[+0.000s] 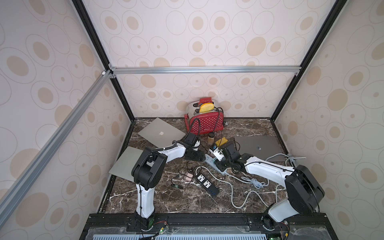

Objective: Unplug the laptop charger
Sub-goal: Remove the plug from the socket.

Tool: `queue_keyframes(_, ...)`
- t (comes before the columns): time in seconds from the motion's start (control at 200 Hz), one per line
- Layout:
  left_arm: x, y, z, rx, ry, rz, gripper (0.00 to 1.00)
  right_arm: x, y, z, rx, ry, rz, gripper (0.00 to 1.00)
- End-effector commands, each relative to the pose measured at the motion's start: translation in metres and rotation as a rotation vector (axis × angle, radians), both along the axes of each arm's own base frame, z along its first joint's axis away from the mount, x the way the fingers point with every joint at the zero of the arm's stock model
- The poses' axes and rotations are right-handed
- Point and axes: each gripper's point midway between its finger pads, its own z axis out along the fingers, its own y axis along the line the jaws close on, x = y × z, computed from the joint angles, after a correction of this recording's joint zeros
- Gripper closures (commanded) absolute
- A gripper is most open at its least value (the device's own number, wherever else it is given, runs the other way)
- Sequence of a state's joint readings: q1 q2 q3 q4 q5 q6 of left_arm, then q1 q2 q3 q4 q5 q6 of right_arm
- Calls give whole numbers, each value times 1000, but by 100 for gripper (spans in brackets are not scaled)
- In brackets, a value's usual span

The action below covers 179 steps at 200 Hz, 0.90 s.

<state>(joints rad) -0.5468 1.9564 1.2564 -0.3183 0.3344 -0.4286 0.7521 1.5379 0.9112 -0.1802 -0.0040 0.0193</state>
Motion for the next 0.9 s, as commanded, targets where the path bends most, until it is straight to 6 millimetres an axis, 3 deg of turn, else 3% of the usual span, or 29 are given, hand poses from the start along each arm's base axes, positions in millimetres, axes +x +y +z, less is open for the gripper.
queue_keyframes(0.0, -42, 23, -54, 124, 179, 11, 18, 8, 29, 28, 146, -33, 32, 95)
queue_keyframes(0.26, -43, 10, -34, 65, 159, -27, 24, 5, 30, 6, 124, 8, 48, 96)
queue_keyframes(0.446, -52, 13, -41, 101, 185, -54, 50, 11, 30, -6, 161, 30, 22, 96)
queue_keyframes(0.516, -54, 16, -45, 109, 190, -53, 55, 11, 32, -7, 164, 30, 30, 96)
queue_keyframes(0.706, -53, 14, -52, 113, 199, -53, 55, -6, 51, -3, 242, 51, 184, 96)
queue_keyframes(0.891, -47, 3, -39, 65, 178, -69, 48, -6, 50, -9, 219, 64, 186, 96)
